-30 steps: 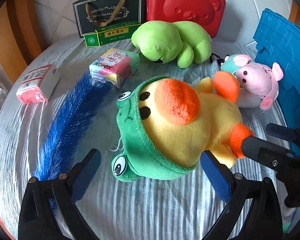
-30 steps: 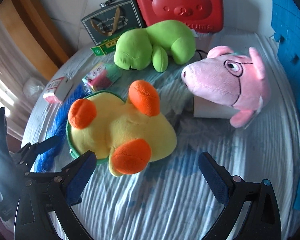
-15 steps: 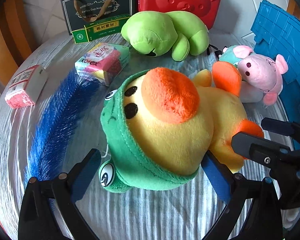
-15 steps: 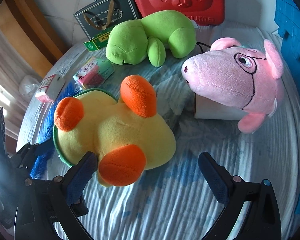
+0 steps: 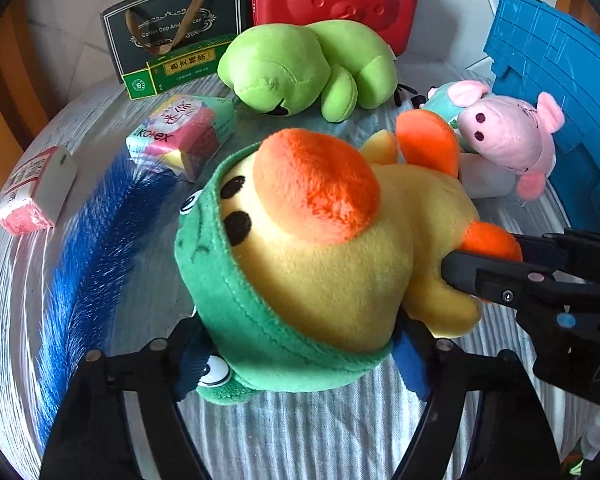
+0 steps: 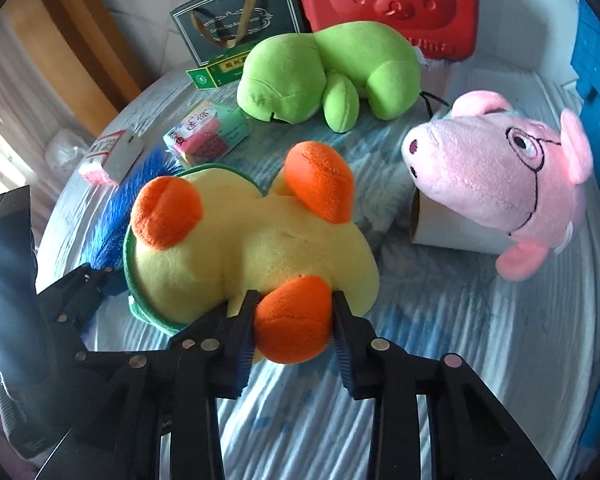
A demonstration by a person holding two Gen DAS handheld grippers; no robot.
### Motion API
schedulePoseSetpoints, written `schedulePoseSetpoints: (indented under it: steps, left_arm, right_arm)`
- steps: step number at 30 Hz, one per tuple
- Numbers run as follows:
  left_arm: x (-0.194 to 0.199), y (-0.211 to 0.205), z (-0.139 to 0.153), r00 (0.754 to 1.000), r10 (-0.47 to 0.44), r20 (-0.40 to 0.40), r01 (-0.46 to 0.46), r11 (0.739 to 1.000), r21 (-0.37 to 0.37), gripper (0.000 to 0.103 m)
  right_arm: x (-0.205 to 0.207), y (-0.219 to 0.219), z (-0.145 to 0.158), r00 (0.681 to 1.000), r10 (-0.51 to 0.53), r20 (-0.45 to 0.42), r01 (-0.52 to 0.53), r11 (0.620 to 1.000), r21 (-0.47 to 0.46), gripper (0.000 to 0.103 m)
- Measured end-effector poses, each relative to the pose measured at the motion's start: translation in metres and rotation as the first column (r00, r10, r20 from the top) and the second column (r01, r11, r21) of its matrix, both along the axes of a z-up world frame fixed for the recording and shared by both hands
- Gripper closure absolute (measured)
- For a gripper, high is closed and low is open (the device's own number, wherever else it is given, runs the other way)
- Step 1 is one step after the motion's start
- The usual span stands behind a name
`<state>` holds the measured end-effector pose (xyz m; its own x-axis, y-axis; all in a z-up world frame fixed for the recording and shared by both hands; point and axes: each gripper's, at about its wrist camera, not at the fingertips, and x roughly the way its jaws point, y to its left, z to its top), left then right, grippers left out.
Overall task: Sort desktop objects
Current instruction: 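Grasp the yellow duck plush's body with the left tool while the right tool grips its orange foot, then lift the duck plush with both tools and carry it over the crate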
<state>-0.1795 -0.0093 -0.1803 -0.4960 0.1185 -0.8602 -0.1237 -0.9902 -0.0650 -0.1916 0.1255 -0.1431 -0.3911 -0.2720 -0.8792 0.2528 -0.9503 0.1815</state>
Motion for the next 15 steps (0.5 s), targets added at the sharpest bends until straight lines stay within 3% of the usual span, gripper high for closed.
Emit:
schedulePoseSetpoints:
  steps: [9, 15]
  left_arm:
    - [0.021, 0.005, 0.050, 0.989, 0.002, -0.150, -0.007, 0.999, -0.034, 0.027]
    - [0.043, 0.015, 0.102, 0.959, -0.001, -0.284, -0.010, 0.999, -0.039, 0.027]
  right_arm:
    - [0.023, 0.003, 0.049, 0.991, 0.025, -0.132, -0.028, 0.999, -0.020, 0.072]
    - [0.048, 0.009, 0.102, 0.964, 0.044, -0.261, -0.052, 0.998, -0.025, 0.072]
